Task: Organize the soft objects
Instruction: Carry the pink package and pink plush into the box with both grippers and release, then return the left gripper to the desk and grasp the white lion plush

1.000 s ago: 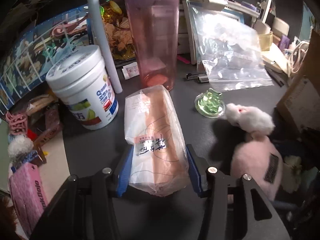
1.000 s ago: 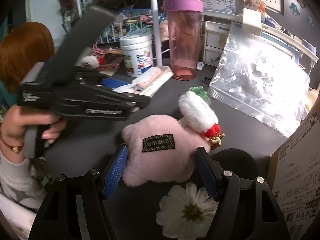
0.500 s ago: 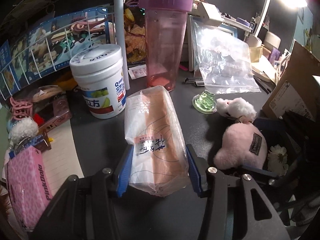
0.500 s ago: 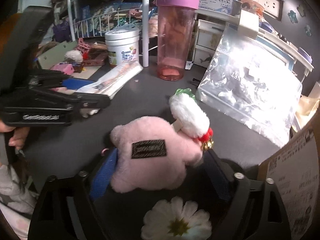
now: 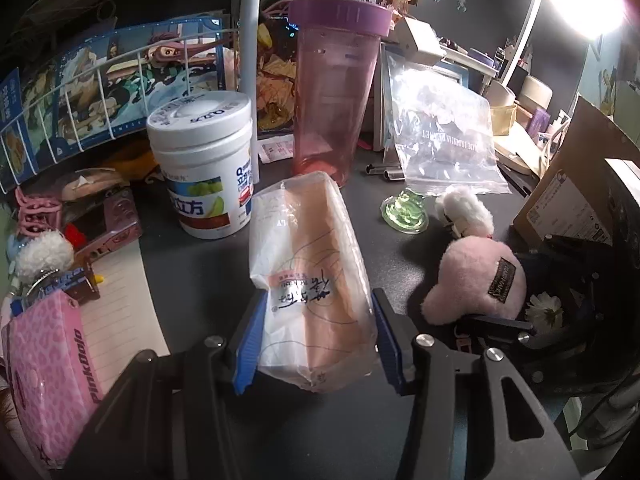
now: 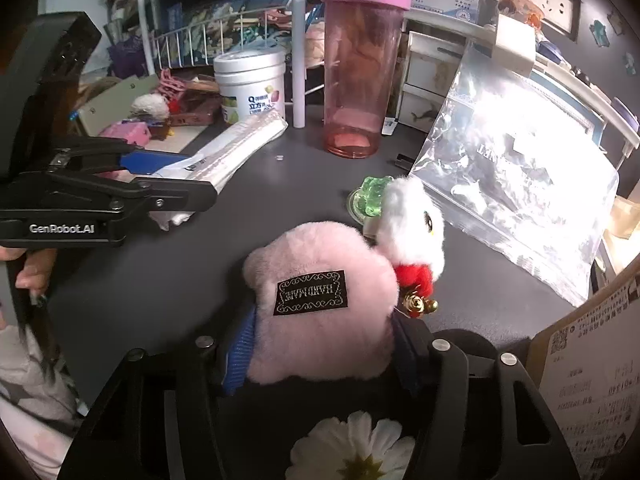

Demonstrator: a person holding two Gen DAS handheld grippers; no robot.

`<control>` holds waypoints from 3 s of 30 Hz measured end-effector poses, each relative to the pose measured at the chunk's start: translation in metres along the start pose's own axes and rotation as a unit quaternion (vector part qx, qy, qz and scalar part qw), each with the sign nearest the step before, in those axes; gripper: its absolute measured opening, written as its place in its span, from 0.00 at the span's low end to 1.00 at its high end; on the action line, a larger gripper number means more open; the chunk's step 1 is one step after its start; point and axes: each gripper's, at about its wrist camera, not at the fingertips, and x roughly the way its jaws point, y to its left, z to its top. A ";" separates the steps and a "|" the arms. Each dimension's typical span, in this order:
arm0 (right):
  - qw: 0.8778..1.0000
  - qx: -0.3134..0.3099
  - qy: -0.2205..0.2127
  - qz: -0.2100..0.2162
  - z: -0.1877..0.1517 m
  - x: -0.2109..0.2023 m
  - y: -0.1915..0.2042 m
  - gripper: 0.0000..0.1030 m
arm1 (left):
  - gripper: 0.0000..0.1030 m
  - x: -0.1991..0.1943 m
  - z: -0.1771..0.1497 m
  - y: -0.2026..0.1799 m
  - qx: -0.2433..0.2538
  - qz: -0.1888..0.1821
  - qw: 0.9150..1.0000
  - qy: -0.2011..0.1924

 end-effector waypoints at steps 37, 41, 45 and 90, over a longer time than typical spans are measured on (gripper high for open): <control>0.958 0.091 -0.246 -0.112 -0.043 -0.248 -0.065 0.54 | 0.46 -0.121 0.091 -0.190 0.165 -0.134 0.965 -0.153; 0.960 0.107 -0.224 -0.131 -0.063 -0.246 -0.094 0.55 | 0.46 -0.114 0.101 -0.230 0.190 -0.157 0.958 -0.149; 0.965 0.114 -0.195 -0.136 -0.078 -0.233 -0.114 0.56 | 0.46 -0.104 0.107 -0.263 0.209 -0.172 0.954 -0.132; 0.972 0.025 -0.222 -0.075 -0.031 -0.220 -0.011 0.71 | 0.87 -0.110 0.069 -0.113 0.098 -0.051 0.983 -0.146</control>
